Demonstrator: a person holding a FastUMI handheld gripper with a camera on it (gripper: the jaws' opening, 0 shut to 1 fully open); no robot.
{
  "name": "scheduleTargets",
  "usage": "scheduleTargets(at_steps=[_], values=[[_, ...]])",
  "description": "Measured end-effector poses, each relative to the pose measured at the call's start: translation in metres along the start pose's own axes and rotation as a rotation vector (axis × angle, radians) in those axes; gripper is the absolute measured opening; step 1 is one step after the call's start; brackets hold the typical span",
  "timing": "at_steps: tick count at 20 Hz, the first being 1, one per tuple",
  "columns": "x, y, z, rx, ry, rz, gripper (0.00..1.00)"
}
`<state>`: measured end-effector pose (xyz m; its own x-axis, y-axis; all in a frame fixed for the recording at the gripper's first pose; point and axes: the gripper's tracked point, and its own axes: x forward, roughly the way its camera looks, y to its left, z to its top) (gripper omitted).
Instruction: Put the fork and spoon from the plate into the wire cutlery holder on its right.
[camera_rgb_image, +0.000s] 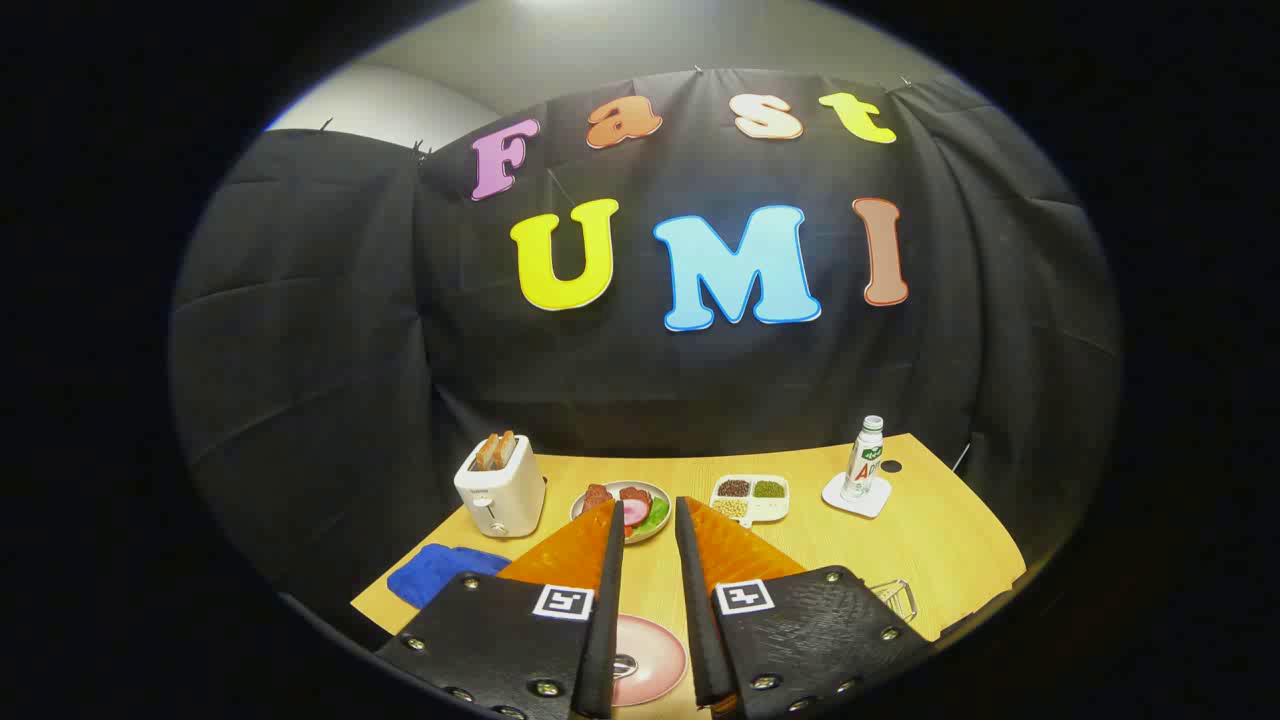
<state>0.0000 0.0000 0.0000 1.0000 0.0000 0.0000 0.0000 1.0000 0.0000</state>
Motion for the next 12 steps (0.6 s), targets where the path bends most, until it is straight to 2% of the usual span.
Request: scheduleTargets(at_steps=[12], values=[[0.013,0.005,-0.034,0.002,0.113,0.016,0.3]])
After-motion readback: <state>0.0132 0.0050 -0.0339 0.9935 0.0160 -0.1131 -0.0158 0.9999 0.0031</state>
